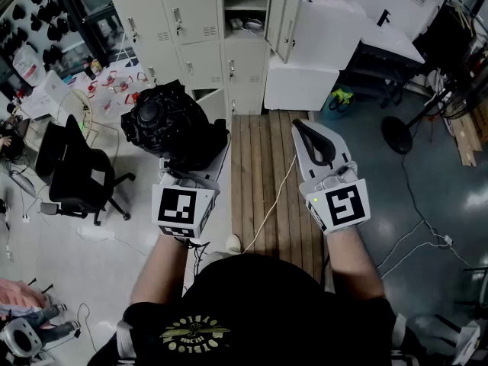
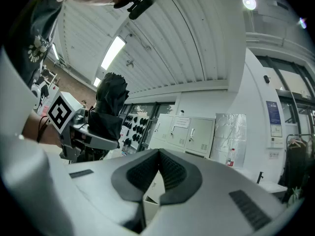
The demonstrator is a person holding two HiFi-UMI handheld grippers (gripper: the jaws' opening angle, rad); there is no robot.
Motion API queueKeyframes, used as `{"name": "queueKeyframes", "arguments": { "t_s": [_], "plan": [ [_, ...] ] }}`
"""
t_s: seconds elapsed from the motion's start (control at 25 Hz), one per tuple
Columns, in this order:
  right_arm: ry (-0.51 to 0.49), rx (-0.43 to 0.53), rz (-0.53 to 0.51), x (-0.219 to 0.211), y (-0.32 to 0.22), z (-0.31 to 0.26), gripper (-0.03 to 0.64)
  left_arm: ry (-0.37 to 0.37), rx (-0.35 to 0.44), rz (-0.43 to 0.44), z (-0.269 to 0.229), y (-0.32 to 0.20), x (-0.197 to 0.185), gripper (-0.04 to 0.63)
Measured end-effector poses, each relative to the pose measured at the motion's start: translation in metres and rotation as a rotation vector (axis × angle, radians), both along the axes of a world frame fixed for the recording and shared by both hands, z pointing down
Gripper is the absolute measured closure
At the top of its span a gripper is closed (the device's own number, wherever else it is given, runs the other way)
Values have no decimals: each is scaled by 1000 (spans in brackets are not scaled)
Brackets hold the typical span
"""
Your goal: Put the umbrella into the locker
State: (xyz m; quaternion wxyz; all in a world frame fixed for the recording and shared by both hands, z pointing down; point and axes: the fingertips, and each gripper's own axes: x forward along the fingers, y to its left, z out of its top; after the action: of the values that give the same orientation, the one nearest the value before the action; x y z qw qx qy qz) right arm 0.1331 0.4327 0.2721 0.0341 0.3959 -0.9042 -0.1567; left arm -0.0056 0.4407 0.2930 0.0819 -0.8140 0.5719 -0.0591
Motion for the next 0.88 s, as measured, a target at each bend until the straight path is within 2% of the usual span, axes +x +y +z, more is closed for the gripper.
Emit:
{"name": "queueKeyframes", "arguments": {
  "t_s": [0.28,0.48,0.72,0.88],
  "plan": [
    [-46,-32,-12,13,6,-4,589,16,-27,-15,2,8,6,342],
    [-55,-34,1,27,23,6,589,2,-16,-21,8,25,16,342],
    [-53,-48,17,37,21,-16,589,2,-20,-17,-16,22,22,342],
    [-72,-62,28,64,33,8,589,-19,-26,-26,11,33,44,342]
  ]
}}
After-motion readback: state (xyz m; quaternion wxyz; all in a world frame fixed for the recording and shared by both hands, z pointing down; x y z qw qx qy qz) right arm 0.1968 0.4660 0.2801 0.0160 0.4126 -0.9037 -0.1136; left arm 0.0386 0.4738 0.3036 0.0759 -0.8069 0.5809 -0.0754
